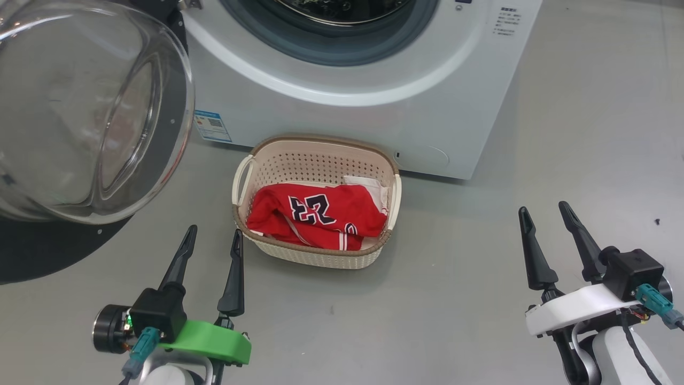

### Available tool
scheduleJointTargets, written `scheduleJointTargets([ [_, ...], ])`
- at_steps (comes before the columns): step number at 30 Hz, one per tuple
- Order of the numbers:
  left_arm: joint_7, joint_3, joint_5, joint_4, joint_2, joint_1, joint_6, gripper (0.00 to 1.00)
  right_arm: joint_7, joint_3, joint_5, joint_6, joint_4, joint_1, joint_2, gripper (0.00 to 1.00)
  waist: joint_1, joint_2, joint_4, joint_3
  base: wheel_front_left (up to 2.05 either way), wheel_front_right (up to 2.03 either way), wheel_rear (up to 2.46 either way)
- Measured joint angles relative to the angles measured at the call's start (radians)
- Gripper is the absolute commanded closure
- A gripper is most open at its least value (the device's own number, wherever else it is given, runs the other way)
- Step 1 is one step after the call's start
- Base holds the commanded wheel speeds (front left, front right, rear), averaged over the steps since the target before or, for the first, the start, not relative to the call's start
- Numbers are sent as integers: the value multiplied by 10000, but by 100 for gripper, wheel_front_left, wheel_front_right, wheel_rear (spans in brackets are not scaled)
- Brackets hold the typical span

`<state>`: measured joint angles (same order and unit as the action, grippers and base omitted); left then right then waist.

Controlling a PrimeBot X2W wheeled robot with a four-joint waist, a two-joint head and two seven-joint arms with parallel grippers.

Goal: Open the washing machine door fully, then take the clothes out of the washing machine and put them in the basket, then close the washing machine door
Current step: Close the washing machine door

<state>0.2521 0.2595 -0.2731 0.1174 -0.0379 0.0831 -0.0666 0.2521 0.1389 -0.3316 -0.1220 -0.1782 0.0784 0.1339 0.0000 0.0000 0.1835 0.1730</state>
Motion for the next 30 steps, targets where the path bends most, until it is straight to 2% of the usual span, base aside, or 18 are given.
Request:
scheduleJointTargets([
  [18,0,-23,-69,-27,0,-32,-132,0,0,301,0,0,15,-221,23,0,0,0,1702,-356,0,0,0],
  [30,0,-165,-67,-88,0,-300,-165,0,0,583,2,0,58,-269,-15,0,0,0,2392,-560,0,0,0],
])
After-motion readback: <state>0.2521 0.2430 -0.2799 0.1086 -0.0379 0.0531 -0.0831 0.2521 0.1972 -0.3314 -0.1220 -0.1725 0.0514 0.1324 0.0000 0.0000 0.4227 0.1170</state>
